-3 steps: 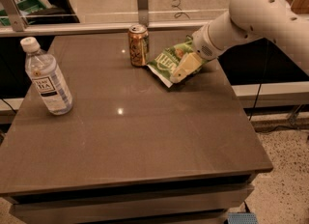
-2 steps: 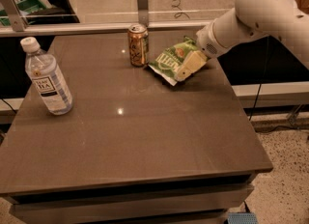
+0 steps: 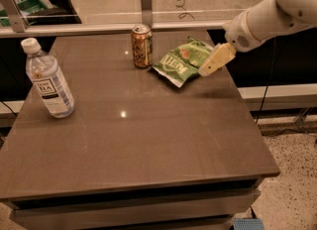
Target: Move green jalapeno chip bag near orange can
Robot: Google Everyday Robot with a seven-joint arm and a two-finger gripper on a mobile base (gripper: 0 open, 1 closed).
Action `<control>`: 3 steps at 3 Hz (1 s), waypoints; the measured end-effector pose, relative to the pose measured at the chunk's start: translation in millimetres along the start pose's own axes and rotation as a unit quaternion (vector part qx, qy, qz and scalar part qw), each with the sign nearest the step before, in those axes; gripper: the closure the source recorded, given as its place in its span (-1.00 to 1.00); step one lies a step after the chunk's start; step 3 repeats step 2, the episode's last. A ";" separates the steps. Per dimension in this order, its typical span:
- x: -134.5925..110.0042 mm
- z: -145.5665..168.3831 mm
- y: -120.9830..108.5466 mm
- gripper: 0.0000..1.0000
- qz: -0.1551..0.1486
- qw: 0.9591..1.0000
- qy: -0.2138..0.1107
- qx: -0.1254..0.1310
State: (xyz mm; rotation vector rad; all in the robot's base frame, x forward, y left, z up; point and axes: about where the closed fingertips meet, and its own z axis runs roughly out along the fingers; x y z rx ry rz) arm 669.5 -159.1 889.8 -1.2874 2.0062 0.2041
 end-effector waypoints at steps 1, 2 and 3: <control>22.6 -90.0 -5.6 -1.00 0.024 0.999 -0.022 0.007; 24.1 -91.8 -4.8 -1.00 0.026 0.999 -0.023 0.006; 24.1 -91.8 -4.8 -1.00 0.026 0.999 -0.023 0.006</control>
Offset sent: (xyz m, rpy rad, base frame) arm -0.0768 -0.1095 0.0759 0.0964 -0.0026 -0.0681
